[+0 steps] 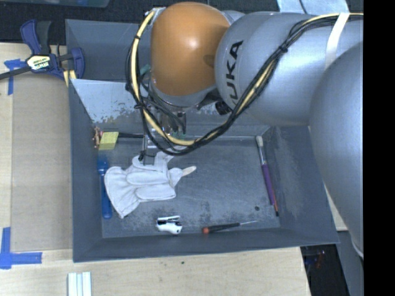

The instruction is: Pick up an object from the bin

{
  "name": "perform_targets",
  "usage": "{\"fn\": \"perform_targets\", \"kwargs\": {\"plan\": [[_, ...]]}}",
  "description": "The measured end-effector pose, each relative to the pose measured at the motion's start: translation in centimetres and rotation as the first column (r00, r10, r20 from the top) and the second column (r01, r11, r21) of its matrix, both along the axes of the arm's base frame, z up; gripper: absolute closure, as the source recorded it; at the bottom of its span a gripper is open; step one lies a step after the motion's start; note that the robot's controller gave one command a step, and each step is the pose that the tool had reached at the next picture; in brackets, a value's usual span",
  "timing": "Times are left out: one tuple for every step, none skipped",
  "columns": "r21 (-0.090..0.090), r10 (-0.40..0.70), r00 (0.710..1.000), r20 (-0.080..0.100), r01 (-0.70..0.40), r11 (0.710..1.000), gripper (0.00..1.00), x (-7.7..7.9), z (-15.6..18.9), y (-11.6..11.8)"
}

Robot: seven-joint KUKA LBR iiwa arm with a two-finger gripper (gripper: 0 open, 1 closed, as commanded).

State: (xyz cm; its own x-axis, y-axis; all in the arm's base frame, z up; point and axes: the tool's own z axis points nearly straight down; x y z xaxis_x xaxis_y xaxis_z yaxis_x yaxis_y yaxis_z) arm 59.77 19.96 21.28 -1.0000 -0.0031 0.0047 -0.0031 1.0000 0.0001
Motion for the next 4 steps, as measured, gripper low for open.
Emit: {"fn": "perform_targets", "kwargs": {"plan": [[0.001, -0.004, 1.0, 0.008, 0.004, 1.0, 0.0, 0.2, 0.5, -0.1], [0.001, 0.087, 0.996, 0.014, -0.087, 0.996, 0.0, 1.3, -12.2, -5.2], [0.002, 0.196, 0.98, 0.02, -0.196, 0.981, 0.0, 1.4, -6.8, -6.5], [0.001, 0.102, 0.995, 0.015, -0.102, 0.995, 0.0, 1.5, -14.1, -5.9]]}}
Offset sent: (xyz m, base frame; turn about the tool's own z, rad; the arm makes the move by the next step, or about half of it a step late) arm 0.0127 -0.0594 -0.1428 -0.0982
